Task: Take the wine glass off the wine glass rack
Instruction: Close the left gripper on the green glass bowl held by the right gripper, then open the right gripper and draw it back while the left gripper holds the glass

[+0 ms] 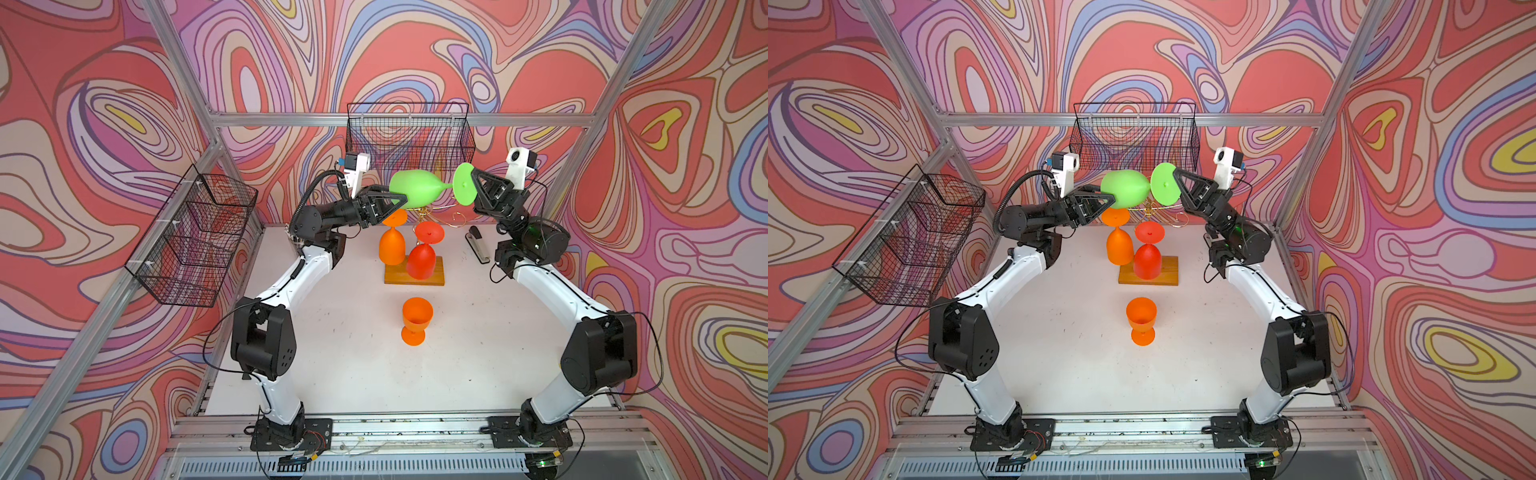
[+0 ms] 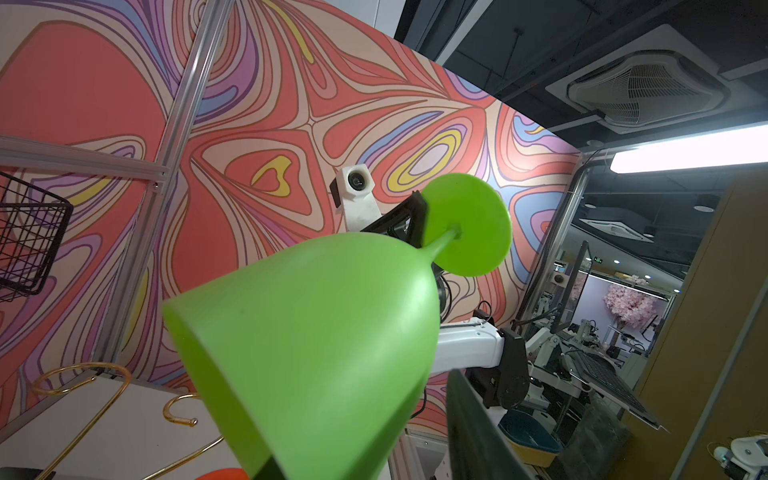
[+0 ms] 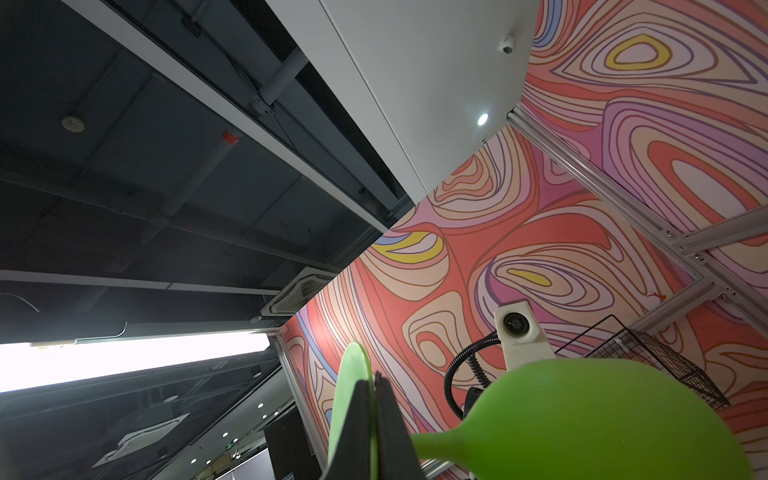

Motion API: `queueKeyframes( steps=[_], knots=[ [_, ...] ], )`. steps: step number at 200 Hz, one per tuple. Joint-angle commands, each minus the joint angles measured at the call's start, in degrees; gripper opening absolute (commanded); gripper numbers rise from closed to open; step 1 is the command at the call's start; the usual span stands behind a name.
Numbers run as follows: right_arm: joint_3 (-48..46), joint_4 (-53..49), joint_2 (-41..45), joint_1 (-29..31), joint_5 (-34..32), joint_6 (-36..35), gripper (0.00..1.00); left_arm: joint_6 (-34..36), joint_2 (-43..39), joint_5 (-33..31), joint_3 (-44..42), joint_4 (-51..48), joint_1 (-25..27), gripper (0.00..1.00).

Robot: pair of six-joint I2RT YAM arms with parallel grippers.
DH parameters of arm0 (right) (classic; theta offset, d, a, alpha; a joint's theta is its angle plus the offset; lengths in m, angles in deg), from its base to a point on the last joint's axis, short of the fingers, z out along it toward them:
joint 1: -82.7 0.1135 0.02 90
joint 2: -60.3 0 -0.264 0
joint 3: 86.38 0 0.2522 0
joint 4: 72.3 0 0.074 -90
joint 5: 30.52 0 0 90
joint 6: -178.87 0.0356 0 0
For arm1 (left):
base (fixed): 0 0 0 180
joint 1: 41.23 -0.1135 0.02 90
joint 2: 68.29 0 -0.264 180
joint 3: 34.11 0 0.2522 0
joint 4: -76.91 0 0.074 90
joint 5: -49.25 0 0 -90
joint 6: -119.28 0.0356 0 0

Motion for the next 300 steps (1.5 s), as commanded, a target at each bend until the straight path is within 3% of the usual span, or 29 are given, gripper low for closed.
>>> queueKeyframes(
  steps=[1,51,88,103,140,153,169,186,200,210,251,268,300],
  knots=[
    [0.6,0.6,-1.7,0.3,-0.1,-0.8,0.0,-0.6,-1.5,2.0,-0.4,4.9,0.8,0.24],
    [0.9,-0.4,-2.4,0.1,0.7,-1.6,0.0,0.2,-4.8,2.5,-2.8,4.9,0.7,0.01],
    [0.2,-4.9,-1.2,-2.3,3.3,-4.5,0.2,0.8,-7.3,2.4,-4.8,4.9,0.8,0.0],
    [-0.3,-8.0,0.1,-3.9,4.5,-6.7,0.34,1.3,-8.5,3.0,-5.6,4.9,0.8,0.0],
    [-3.0,-28.1,7.0,-7.0,6.1,-20.9,0.51,5.3,-11.3,5.2,-6.0,-1.2,0.7,0.0],
    [-2.9,-40.5,10.4,-7.3,5.2,-30.4,0.53,12.1,-13.7,5.2,-6.7,-9.5,0.9,0.0],
    [-1.7,-58.1,14.7,-7.3,1.2,-43.5,0.55,25.0,-17.3,5.3,-6.5,-26.5,1.3,0.0],
    [-0.1,-73.8,19.0,-7.3,-6.6,-56.0,0.57,44.9,-21.1,1.8,-3.4,-53.5,2.6,0.0],
    [1.2,-83.9,21.9,-7.3,-14.0,-63.7,0.57,64.6,-22.5,-4.6,2.9,-79.2,5.5,0.0],
    [1.4,-88.8,23.6,-7.4,-18.4,-67.6,0.58,73.7,-22.2,-9.3,7.7,-92.3,8.1,0.0],
    [1.2,-101.5,28.9,-7.4,-37.2,-73.7,0.58,85.0,-20.0,-17.6,15.6,-110.7,14.3,0.0],
    [2.9,-107.7,29.4,-7.4,-45.0,-76.0,0.58,89.6,-19.0,-22.8,17.5,-117.1,17.5,0.0],
    [3.5,-112.9,30.1,-7.4,-53.9,-79.5,0.6,96.0,-15.3,-35.4,21.0,-127.7,25.4,0.0]
  ],
)
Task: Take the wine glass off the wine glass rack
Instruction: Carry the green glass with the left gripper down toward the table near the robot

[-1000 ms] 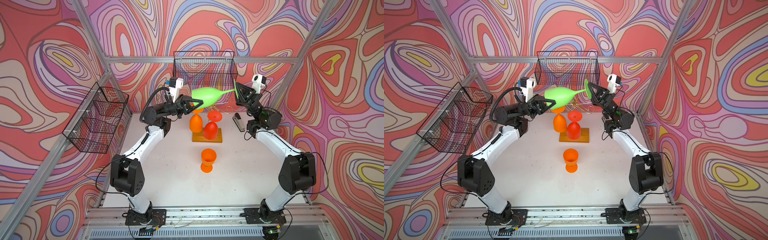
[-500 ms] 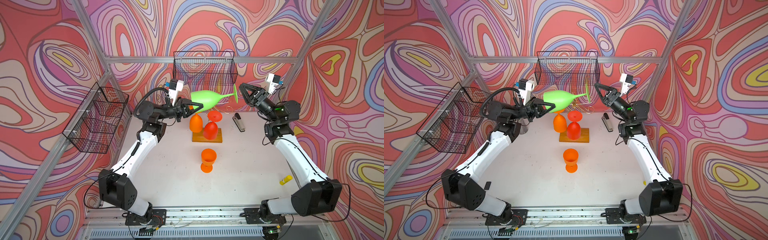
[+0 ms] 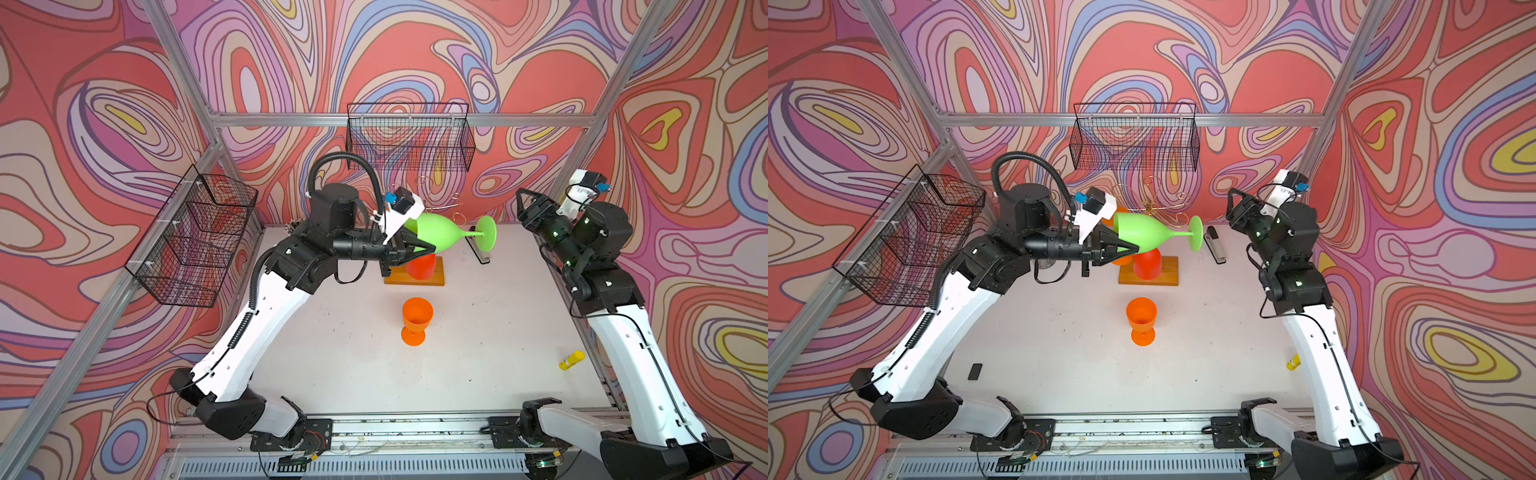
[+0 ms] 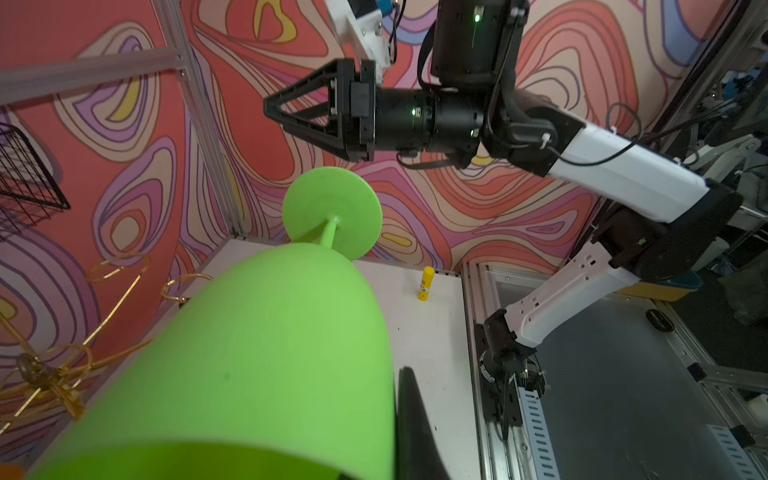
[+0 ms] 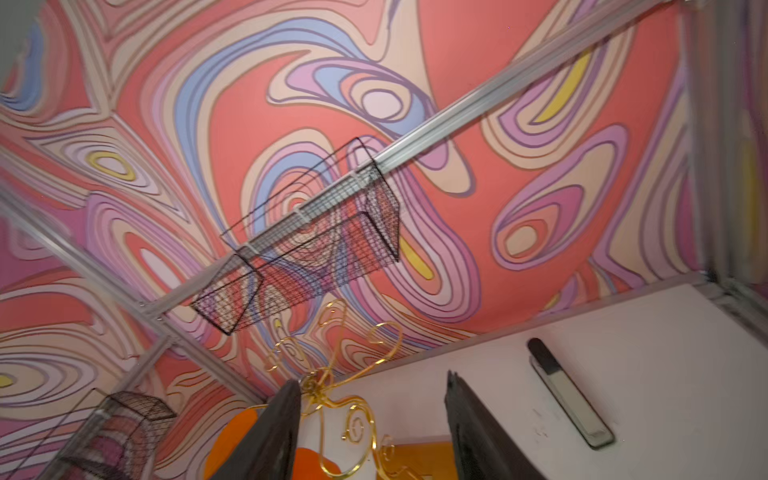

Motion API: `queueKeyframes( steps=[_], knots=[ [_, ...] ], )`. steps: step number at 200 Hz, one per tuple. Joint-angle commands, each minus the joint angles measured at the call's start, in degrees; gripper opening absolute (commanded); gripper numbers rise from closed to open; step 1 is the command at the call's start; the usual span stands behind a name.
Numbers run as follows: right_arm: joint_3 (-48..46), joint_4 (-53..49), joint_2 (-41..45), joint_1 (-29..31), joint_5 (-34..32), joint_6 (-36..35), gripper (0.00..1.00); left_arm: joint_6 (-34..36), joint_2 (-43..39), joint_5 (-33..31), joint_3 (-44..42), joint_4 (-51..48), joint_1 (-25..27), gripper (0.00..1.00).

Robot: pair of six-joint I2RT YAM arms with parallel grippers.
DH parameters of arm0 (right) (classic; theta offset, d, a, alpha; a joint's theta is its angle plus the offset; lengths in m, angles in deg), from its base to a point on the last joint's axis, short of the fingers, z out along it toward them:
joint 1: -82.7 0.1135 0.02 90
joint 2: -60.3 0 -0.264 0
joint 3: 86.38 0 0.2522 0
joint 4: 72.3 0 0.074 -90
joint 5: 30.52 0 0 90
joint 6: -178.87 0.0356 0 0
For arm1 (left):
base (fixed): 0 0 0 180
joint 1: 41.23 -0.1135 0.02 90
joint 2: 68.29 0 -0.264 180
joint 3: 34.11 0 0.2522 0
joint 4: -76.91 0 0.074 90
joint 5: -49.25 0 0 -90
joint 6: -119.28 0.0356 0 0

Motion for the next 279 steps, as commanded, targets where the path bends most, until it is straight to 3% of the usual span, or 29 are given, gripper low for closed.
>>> queueKeyframes(
  steps=[1,78,183,279],
  knots=[
    [1.1,-8.3,1.1,0.0,-12.3,-5.3,0.6,10.4,2.9,-11.7,3.0,-14.8,4.7,0.0],
    [-4.1,-6.5,5.2,-0.1,-22.3,-6.1,0.63,13.2,17.1,-32.5,12.3,-27.6,17.7,0.0],
    [-10.5,-1.3,11.0,-0.1,-31.0,-6.6,0.65,15.3,37.9,-43.7,26.1,-37.9,25.1,0.0],
    [-11.3,-1.6,9.1,-0.2,-28.4,-5.6,0.66,15.4,49.5,-47.6,33.9,-41.1,26.2,0.0]
  ],
)
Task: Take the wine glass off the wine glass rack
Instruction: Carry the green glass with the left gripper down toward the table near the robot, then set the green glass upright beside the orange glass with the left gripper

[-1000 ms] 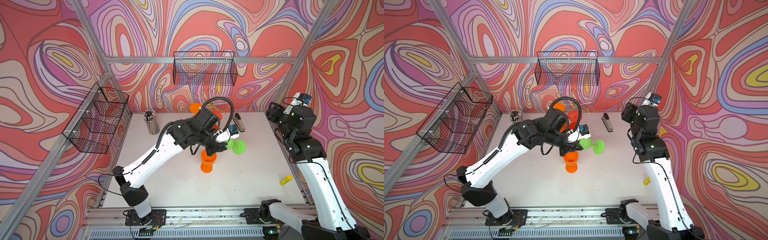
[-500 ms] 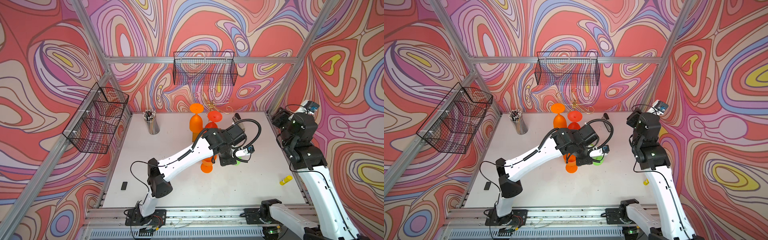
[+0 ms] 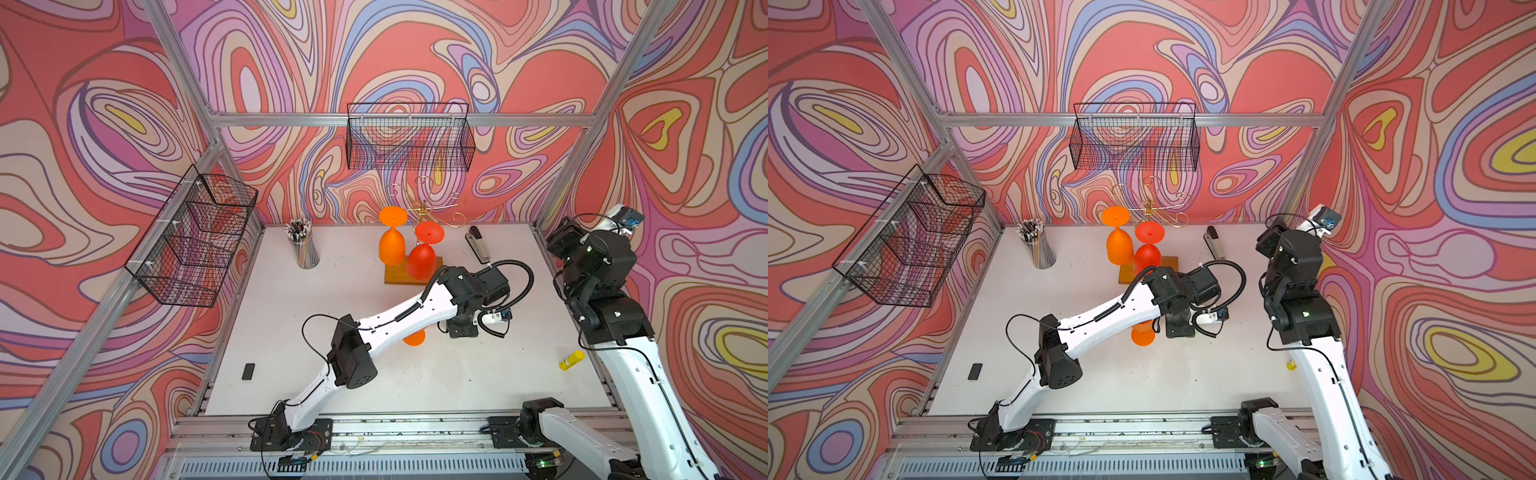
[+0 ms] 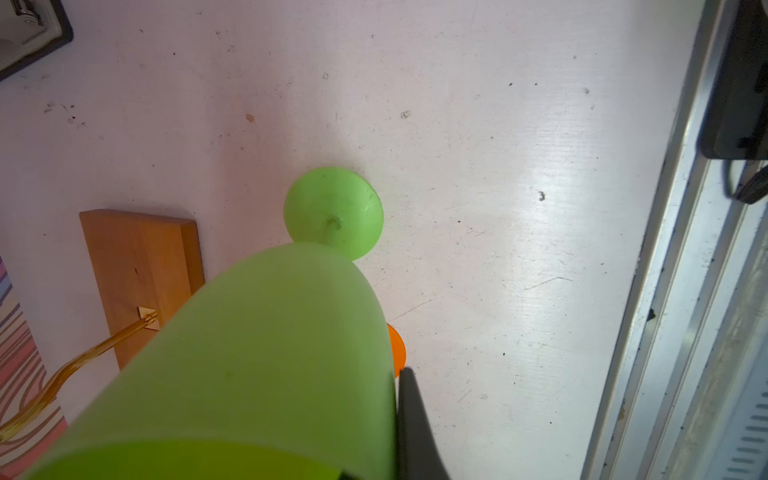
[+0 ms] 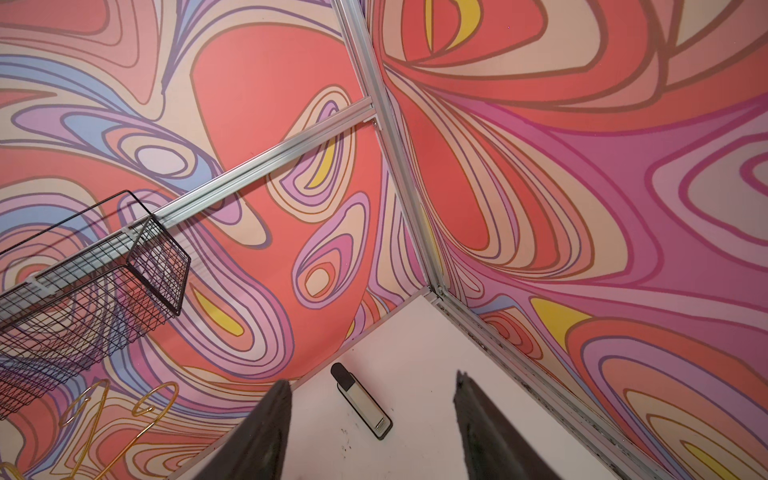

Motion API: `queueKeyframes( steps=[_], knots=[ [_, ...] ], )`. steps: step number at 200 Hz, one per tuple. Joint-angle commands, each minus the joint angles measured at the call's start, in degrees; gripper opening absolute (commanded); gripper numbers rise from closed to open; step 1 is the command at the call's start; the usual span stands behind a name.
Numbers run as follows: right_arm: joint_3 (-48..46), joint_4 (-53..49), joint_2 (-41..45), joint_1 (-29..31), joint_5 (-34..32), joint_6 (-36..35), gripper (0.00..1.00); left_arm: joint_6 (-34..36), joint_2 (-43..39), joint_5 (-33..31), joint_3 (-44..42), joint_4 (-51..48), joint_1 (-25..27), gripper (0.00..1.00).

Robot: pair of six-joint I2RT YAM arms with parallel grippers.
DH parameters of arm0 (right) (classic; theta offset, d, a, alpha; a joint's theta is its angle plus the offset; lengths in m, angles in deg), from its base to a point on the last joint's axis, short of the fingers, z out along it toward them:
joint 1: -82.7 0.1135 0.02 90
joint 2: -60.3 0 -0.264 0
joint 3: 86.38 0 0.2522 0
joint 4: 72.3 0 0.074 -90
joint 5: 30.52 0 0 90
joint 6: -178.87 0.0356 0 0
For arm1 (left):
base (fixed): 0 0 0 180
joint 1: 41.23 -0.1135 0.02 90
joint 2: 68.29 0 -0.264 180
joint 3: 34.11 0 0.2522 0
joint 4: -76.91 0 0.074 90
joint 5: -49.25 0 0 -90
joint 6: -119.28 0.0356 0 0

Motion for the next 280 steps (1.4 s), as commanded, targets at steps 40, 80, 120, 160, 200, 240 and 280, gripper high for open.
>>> queueKeyframes(
  steps=[40,80,120,160,200,240,280],
  knots=[
    [-1.0,0.9,-0.9,-0.1,1.7,0.2,0.66,1.1,4.3,-2.2,1.5,-3.7,0.6,0.0],
    [-1.2,1.2,-1.3,-0.2,2.3,0.1,0.66,1.4,4.8,-2.9,1.5,-3.1,0.6,0.0],
    [-1.3,1.4,-1.9,-0.3,3.0,0.1,0.66,1.8,4.7,-3.5,1.6,-2.7,0.6,0.09],
    [-1.6,1.7,-2.4,-0.5,4.1,0.6,0.65,2.2,4.6,-4.4,2.3,-2.4,0.6,0.22],
    [-1.9,1.6,-2.5,-0.6,4.6,0.7,0.65,2.2,4.4,-4.8,3.2,-2.4,0.6,0.39],
    [-1.9,1.6,-2.4,-0.8,4.9,1.0,0.65,1.8,3.3,-6.1,3.5,-1.1,0.6,0.6],
    [-2.0,1.4,-2.1,-0.7,5.2,1.1,0.65,1.1,0.7,-6.8,3.5,1.3,0.6,0.81]
  ],
)
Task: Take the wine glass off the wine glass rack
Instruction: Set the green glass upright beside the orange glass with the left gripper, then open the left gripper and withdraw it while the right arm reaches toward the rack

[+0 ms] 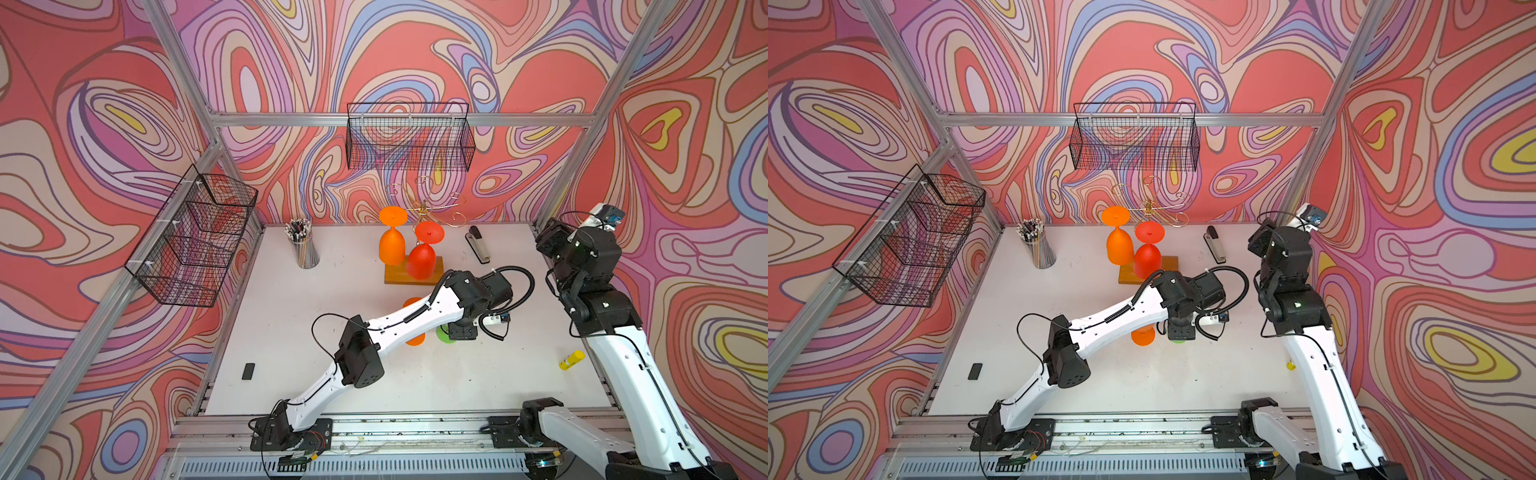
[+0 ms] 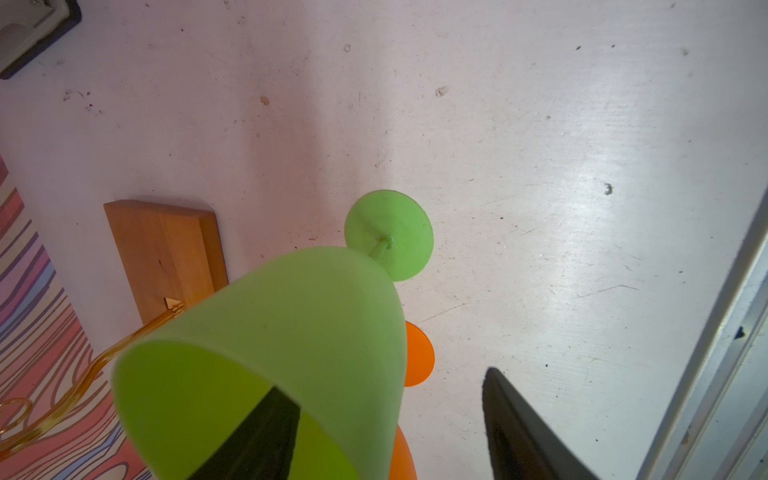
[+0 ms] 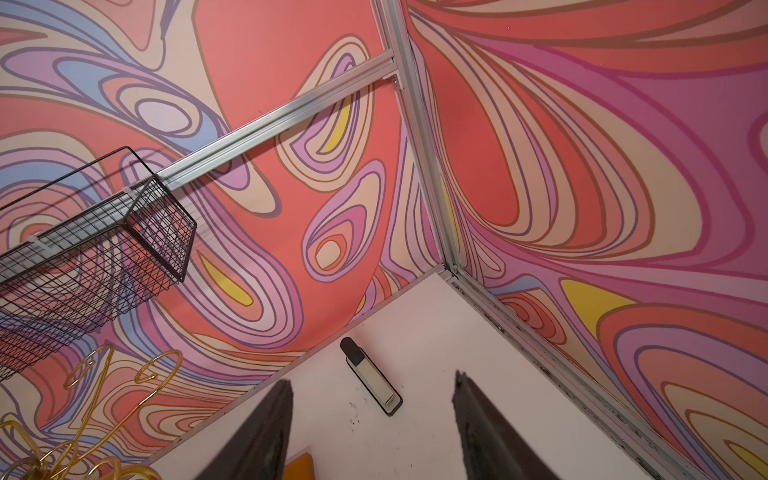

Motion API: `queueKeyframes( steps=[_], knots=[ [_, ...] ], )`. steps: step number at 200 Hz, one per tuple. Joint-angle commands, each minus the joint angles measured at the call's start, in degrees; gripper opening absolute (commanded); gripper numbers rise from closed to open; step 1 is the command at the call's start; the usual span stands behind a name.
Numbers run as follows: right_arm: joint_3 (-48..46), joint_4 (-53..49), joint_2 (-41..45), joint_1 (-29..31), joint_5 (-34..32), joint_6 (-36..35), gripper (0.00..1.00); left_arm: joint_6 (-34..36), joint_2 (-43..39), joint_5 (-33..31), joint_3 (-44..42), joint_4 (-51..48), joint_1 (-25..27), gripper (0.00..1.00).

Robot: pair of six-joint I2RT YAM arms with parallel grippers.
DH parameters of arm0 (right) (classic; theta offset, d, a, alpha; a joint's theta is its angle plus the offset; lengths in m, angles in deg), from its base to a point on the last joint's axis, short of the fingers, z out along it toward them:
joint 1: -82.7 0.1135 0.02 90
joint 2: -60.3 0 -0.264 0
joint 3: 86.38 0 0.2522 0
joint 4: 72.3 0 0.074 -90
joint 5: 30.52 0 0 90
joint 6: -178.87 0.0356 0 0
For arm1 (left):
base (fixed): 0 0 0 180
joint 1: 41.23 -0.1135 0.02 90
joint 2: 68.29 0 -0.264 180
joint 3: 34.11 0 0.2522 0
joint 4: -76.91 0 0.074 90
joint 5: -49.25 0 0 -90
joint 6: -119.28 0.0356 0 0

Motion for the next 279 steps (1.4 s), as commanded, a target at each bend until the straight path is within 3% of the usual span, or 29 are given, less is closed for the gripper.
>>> queueKeyframes(
  steps=[1,27,50,83,119,147,173,206,221,236,279],
  knots=[
    [-0.5,0.4,0.3,-0.3,0.4,0.4,0.65,0.2,-2.8,-0.8,1.4,1.1,0.4,0.82],
    [-0.6,0.3,0.6,-0.3,0.7,0.6,0.65,0.2,-4.4,-2.0,1.4,2.7,0.4,0.9],
    [-0.6,0.0,1.0,-0.3,0.8,0.6,0.65,-0.2,-6.2,-4.6,1.6,4.0,0.4,0.91],
    [-0.5,-0.3,1.6,-0.3,2.1,1.0,0.65,-2.4,-13.3,-2.1,0.8,7.0,0.4,0.91],
    [-0.1,-1.6,2.9,-0.2,8.2,3.0,0.65,-5.8,-31.0,6.6,-14.6,23.2,0.3,0.91],
    [0.9,-2.6,4.2,-0.2,16.3,4.4,0.65,-12.6,-44.4,7.3,-25.7,35.9,-1.3,0.91],
    [1.6,-0.9,4.4,-0.3,25.5,5.6,0.64,-25.5,-55.9,11.9,-37.5,46.6,-10.4,0.89],
    [1.6,1.2,3.0,-0.2,33.9,5.5,0.62,-52.6,-66.2,30.2,-55.2,62.0,-32.5,0.87],
    [1.6,1.9,1.9,-0.1,37.4,5.5,0.61,-64.4,-67.3,38.3,-62.2,72.7,-39.7,0.85],
    [2.1,1.7,0.4,-0.1,41.9,6.5,0.61,-70.6,-67.0,40.8,-66.1,77.7,-42.6,0.83],
    [-1.0,7.7,-1.8,-0.1,55.2,16.7,0.61,-71.0,-66.7,39.8,-70.1,80.4,-42.7,0.82]
  ],
)
